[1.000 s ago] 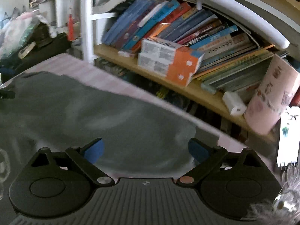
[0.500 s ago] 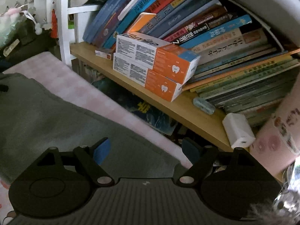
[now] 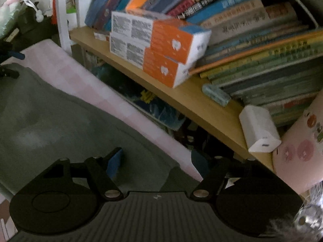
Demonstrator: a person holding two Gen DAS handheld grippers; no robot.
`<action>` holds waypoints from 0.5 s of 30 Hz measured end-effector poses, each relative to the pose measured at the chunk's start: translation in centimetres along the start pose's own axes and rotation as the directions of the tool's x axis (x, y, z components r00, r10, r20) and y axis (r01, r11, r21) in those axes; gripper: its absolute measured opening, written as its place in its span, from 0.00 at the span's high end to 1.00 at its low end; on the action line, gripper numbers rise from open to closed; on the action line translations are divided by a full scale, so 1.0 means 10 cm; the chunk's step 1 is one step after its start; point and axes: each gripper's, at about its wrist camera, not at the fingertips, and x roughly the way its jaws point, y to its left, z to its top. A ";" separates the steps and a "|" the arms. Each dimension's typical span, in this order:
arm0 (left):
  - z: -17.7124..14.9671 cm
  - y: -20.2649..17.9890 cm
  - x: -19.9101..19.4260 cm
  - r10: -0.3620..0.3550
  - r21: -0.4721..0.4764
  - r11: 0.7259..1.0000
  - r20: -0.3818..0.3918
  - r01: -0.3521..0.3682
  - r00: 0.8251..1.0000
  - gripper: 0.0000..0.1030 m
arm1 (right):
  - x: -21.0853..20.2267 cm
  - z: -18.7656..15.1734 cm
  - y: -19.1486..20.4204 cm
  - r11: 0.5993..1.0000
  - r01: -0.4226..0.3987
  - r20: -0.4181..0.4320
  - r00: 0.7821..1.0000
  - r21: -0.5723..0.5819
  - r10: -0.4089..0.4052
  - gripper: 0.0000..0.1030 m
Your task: Fold clothes
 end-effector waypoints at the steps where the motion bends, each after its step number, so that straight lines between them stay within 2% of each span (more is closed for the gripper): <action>1: 0.00 0.02 0.01 -0.013 -0.003 1.000 -0.001 0.013 1.000 0.21 | 0.01 -0.01 -0.02 1.000 -0.008 0.000 1.000 0.012 0.008 0.29; 6: -0.03 0.12 0.06 -0.067 -0.056 0.996 -0.008 0.066 0.998 0.21 | 0.05 -0.07 -0.14 0.994 -0.058 0.008 0.998 0.096 0.058 0.30; 10: -0.05 0.15 0.07 -0.086 -0.085 0.993 -0.008 0.085 0.996 0.21 | 0.02 -0.08 -0.13 0.992 -0.080 0.017 0.997 0.101 0.079 0.41; 15: -0.03 0.16 0.08 -0.093 -0.096 0.991 -0.019 0.090 0.996 0.21 | -0.01 -0.07 -0.10 0.992 -0.083 0.014 0.996 0.096 0.083 0.48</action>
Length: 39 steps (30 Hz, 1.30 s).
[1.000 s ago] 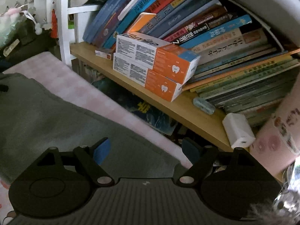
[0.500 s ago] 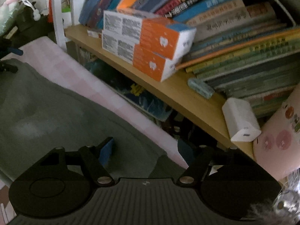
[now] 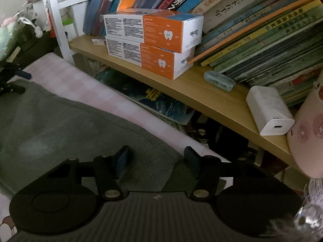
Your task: Fold clothes
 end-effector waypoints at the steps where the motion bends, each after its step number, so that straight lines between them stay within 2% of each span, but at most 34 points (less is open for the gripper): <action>1: 0.00 0.00 0.00 -0.002 -0.002 1.000 0.000 0.002 1.000 0.21 | 0.00 0.00 0.01 1.000 0.000 0.000 1.000 0.000 0.000 0.48; 5: -0.01 0.00 -0.01 -0.005 -0.015 1.000 -0.001 0.005 1.000 0.26 | 0.00 0.00 0.03 1.000 -0.002 0.001 1.000 -0.001 0.002 0.54; 6: -0.01 -0.01 -0.01 -0.006 -0.024 1.000 -0.006 0.006 1.000 0.30 | 0.00 0.01 0.04 1.000 -0.002 0.000 1.000 0.001 0.002 0.55; 8: 0.02 -0.04 -0.03 -0.013 -0.034 0.999 -0.022 0.012 1.000 0.42 | 0.00 0.01 0.07 1.000 -0.003 -0.001 1.000 0.006 0.003 0.65; 9: 0.03 -0.06 -0.03 -0.022 -0.037 0.999 -0.033 0.021 0.999 0.52 | -0.01 0.01 0.09 1.000 -0.005 -0.002 1.000 0.009 0.005 0.68; 10: 0.04 -0.09 -0.04 -0.029 -0.038 0.999 -0.043 0.027 0.999 0.62 | -0.02 0.01 0.11 1.000 -0.008 -0.004 1.000 0.013 0.008 0.77; 11: 0.05 -0.11 -0.05 -0.029 -0.035 0.999 -0.048 0.028 0.998 0.66 | -0.03 0.01 0.14 1.000 -0.014 -0.006 1.000 0.015 0.014 0.86; 13: 0.06 -0.17 -0.08 0.000 -0.011 1.000 -0.040 -0.001 0.999 0.82 | -0.05 0.01 0.24 1.000 0.014 -0.001 1.000 -0.006 -0.014 0.87; 15: 0.06 -0.25 -0.16 0.061 0.020 0.998 0.005 -0.061 0.998 0.87 | -0.11 0.00 0.37 0.994 0.098 0.040 0.995 -0.048 -0.096 0.88; 17: 0.06 -0.33 -0.29 0.123 0.041 0.991 0.072 -0.127 0.990 0.88 | -0.28 0.00 0.50 0.979 0.189 0.135 0.975 -0.072 -0.179 0.88; 19: 0.06 -0.38 -0.48 0.156 0.036 0.986 0.143 -0.163 0.977 0.88 | -0.45 0.00 0.66 0.959 0.269 0.223 0.944 -0.093 -0.243 0.88; 23: -0.01 -0.49 -0.79 0.180 0.070 0.978 0.203 -0.198 0.962 0.88 | -0.77 -0.08 0.92 0.942 0.308 0.292 0.921 -0.135 -0.259 0.88; 26: -0.14 -0.62 -1.06 0.191 0.092 0.971 0.254 -0.221 0.948 0.88 | -1.03 -0.27 1.13 0.923 0.347 0.329 0.902 -0.166 -0.280 0.88; 30: -0.42 -0.90 -1.46 0.186 0.128 0.963 0.318 -0.237 0.930 0.88 | -1.37 -0.74 1.58 0.849 0.441 0.387 0.866 -0.291 -0.317 0.88; 33: -0.71 -1.13 -1.73 0.182 0.157 0.957 0.336 -0.246 0.924 0.88 | -1.67 -1.18 1.95 0.807 0.453 0.394 0.868 -0.380 -0.301 0.88; 35: -0.90 -1.27 -1.86 0.184 0.173 0.952 0.334 -0.253 0.924 0.87 | -1.84 -1.47 2.18 0.791 0.437 0.381 0.881 -0.429 -0.280 0.88; 37: -1.08 -1.37 -1.99 0.185 0.180 0.950 0.334 -0.255 0.924 0.87 | -1.98 -1.75 2.39 0.789 0.406 0.355 0.899 -0.461 -0.256 0.88; 39: -1.27 -1.44 -2.09 0.203 0.179 0.944 0.351 -0.278 0.914 0.87 | -2.10 -2.01 2.59 0.800 0.368 0.327 0.917 -0.475 -0.228 0.87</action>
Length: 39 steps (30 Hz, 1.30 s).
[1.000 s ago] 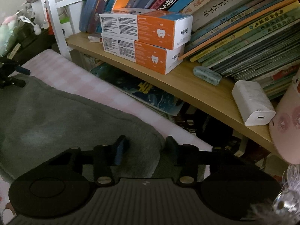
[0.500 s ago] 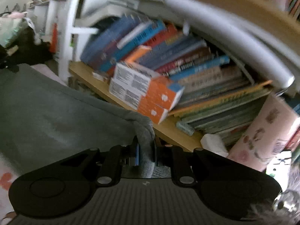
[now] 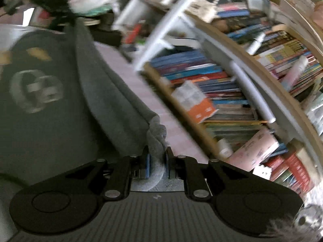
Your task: Fold clothes
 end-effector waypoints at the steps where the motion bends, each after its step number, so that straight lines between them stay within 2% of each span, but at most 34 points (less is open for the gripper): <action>1: -0.06 -0.04 -0.08 0.011 0.001 1.000 0.007 -0.011 1.000 0.85 | -0.09 -0.03 0.10 1.000 -0.009 -0.004 1.000 0.005 0.009 0.86; 7: -0.47 0.03 -0.35 0.033 -0.152 0.988 -0.048 -0.040 0.998 0.83 | -0.41 -0.21 0.48 0.998 -0.022 -0.027 0.999 0.060 0.023 0.79; 12: -0.78 0.11 -0.62 0.051 -0.278 0.958 -0.063 -0.067 0.997 0.82 | -0.58 -0.32 0.66 0.991 -0.045 -0.065 0.996 0.128 0.053 0.66; 15: -0.87 0.16 -0.72 0.054 -0.360 0.930 -0.046 -0.067 0.997 0.78 | -0.69 -0.38 0.70 0.979 -0.065 -0.090 0.992 0.191 0.084 0.60; 17: -0.91 0.18 -0.77 0.082 -0.436 0.895 -0.042 -0.092 0.996 0.69 | -0.73 -0.40 0.69 0.961 -0.071 -0.114 0.988 0.266 0.104 0.57; 18: -0.92 0.19 -0.79 0.097 -0.472 0.875 -0.041 -0.104 0.994 0.61 | -0.74 -0.41 0.65 0.945 -0.073 -0.123 0.985 0.319 0.118 0.56; 19: -0.92 0.19 -0.79 0.123 -0.503 0.854 -0.046 -0.129 0.991 0.52 | -0.75 -0.43 0.61 0.921 -0.077 -0.125 0.983 0.381 0.134 0.55; 21: -0.92 0.16 -0.80 0.152 -0.553 0.819 -0.047 -0.152 0.987 0.49 | -0.75 -0.49 0.48 0.843 -0.088 -0.114 0.978 0.530 0.174 0.52; 23: -0.92 0.12 -0.79 0.126 -0.588 0.801 -0.023 -0.115 0.992 0.48 | -0.73 -0.58 0.36 0.734 -0.111 -0.084 0.971 0.670 0.224 0.36; 25: -0.91 0.11 -0.76 0.086 -0.631 0.773 0.001 -0.066 0.996 0.45 | -0.70 -0.69 0.27 0.609 -0.136 -0.041 0.963 0.781 0.267 0.32; 26: -0.90 0.12 -0.74 0.061 -0.655 0.754 0.011 -0.039 0.998 0.45 | -0.70 -0.72 0.25 0.571 -0.138 -0.027 0.962 0.809 0.270 0.32; 28: -0.89 0.12 -0.69 0.045 -0.674 0.738 0.009 -0.027 0.999 0.45 | -0.73 -0.75 0.22 0.505 -0.137 -0.005 0.963 0.852 0.269 0.32; 31: -0.89 0.11 -0.63 0.061 -0.680 0.731 -0.011 -0.052 0.998 0.45 | -0.82 -0.81 0.16 0.409 -0.153 0.044 0.964 0.900 0.264 0.32; 32: -0.90 0.15 -0.62 0.049 -0.702 0.711 -0.002 -0.036 0.999 0.45 | -0.86 -0.83 0.14 0.377 -0.164 0.064 0.963 0.911 0.263 0.32; 33: -0.91 0.18 -0.61 0.037 -0.723 0.690 0.007 -0.020 0.999 0.46 | -0.89 -0.84 0.13 0.350 -0.175 0.083 0.961 0.920 0.264 0.32; 34: -0.92 0.22 -0.60 0.026 -0.745 0.667 0.018 -0.004 0.999 0.49 | -0.91 -0.84 0.12 0.353 -0.168 0.075 0.962 0.921 0.262 0.32; 36: -0.96 0.36 -0.57 0.005 -0.805 0.591 0.067 0.051 0.998 0.50 | -0.93 -0.84 0.12 0.371 -0.137 0.039 0.964 0.919 0.262 0.32; 38: -1.00 0.48 -0.51 0.026 -0.849 0.526 0.077 0.052 0.997 0.51 | -0.92 -0.86 0.13 0.383 -0.101 -0.007 0.963 0.918 0.269 0.32; 39: -1.02 0.54 -0.45 0.026 -0.869 0.491 0.073 0.051 0.997 0.54 | -0.90 -0.88 0.13 0.359 -0.110 0.005 0.959 0.927 0.282 0.32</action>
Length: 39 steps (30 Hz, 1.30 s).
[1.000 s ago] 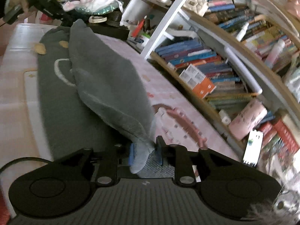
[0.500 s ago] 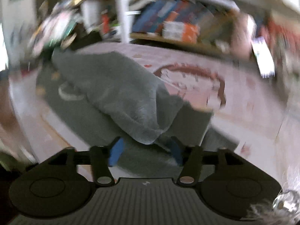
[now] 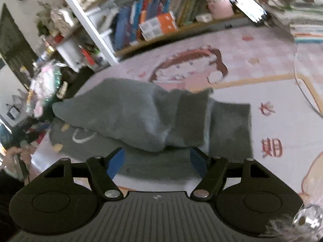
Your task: Fold clothes
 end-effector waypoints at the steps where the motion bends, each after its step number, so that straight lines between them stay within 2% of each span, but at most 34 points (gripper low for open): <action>1: 0.03 0.05 0.08 -0.009 -0.041 0.999 -0.014 0.008 1.000 0.54 | 0.01 0.00 -0.02 0.999 -0.025 -0.006 1.000 0.028 0.025 0.32; 4: 0.11 0.17 0.32 -0.027 -0.139 0.990 -0.056 0.019 0.998 0.54 | 0.08 0.01 -0.09 0.985 -0.113 -0.006 0.993 0.131 0.114 0.32; 7: 0.16 0.23 0.56 -0.021 -0.188 0.982 -0.085 0.004 0.996 0.54 | 0.18 0.03 -0.17 0.943 -0.182 0.017 0.983 0.280 0.184 0.32; 12: 0.21 0.29 0.69 -0.018 -0.226 0.974 -0.084 -0.002 0.996 0.54 | 0.21 0.05 -0.41 0.839 -0.194 0.097 0.981 0.508 0.168 0.32; 14: 0.22 0.31 0.70 -0.021 -0.237 0.971 -0.084 0.000 0.996 0.54 | 0.21 0.03 -0.50 0.793 -0.193 0.122 0.981 0.577 0.150 0.37; 16: 0.23 0.33 0.70 -0.021 -0.243 0.970 -0.079 0.001 0.997 0.54 | 0.22 0.04 -0.54 0.772 -0.175 0.118 0.984 0.611 0.130 0.40; 19: 0.24 0.35 0.72 -0.018 -0.247 0.969 -0.074 -0.001 0.997 0.58 | 0.24 0.08 -0.50 0.785 -0.138 0.095 0.990 0.604 0.101 0.41; 21: 0.24 0.35 0.75 -0.012 -0.250 0.968 -0.073 -0.006 0.997 0.64 | 0.27 0.12 -0.47 0.797 -0.107 0.093 0.994 0.594 0.064 0.52; 23: 0.23 0.38 0.79 -0.015 -0.264 0.965 -0.081 -0.007 0.997 0.73 | 0.28 0.12 -0.47 0.805 -0.076 0.125 0.992 0.589 0.003 0.78; 24: 0.24 0.38 0.79 -0.016 -0.265 0.964 -0.082 -0.006 0.997 0.78 | 0.27 0.13 -0.47 0.809 -0.079 0.149 0.989 0.582 -0.010 0.84; 25: 0.24 0.39 0.79 -0.018 -0.267 0.964 -0.083 -0.005 0.996 0.88 | 0.25 0.14 -0.48 0.815 -0.086 0.174 0.985 0.574 -0.018 0.91; 26: 0.25 0.40 0.79 -0.020 -0.268 0.963 -0.082 -0.003 0.996 0.93 | 0.24 0.16 -0.48 0.820 -0.093 0.199 0.980 0.565 -0.026 0.93; 28: 0.29 0.33 0.70 -0.043 -0.245 0.969 -0.045 0.031 0.998 0.94 | 0.15 0.26 -0.43 0.864 -0.095 0.254 0.966 0.495 -0.039 0.94; 30: 0.31 0.23 0.56 -0.119 -0.232 0.966 0.006 0.117 0.993 0.94 | -0.02 0.40 -0.33 0.914 -0.092 0.325 0.945 0.396 -0.045 0.94; 32: 0.29 0.17 0.33 -0.219 -0.252 0.940 0.066 0.228 0.974 0.94 | -0.24 0.45 -0.22 0.946 -0.113 0.408 0.913 0.303 -0.022 0.94; 34: 0.21 0.19 0.08 -0.278 -0.260 0.918 0.113 0.299 0.954 0.94 | -0.48 0.45 -0.14 0.965 -0.129 0.474 0.880 0.227 0.007 0.94; 35: 0.16 0.21 -0.05 -0.299 -0.262 0.909 0.131 0.324 0.945 0.94 | -0.57 0.41 -0.13 0.968 -0.127 0.483 0.876 0.219 0.006 0.94; 36: 0.08 0.26 -0.12 -0.276 -0.257 0.921 0.105 0.294 0.955 0.93 | -0.63 0.35 -0.16 0.968 -0.107 0.469 0.883 0.228 -0.013 0.94; 39: -0.15 0.39 -0.25 -0.190 -0.229 0.955 0.010 0.187 0.982 0.93 | -0.56 0.12 -0.41 0.947 0.011 0.278 0.955 0.322 -0.106 0.94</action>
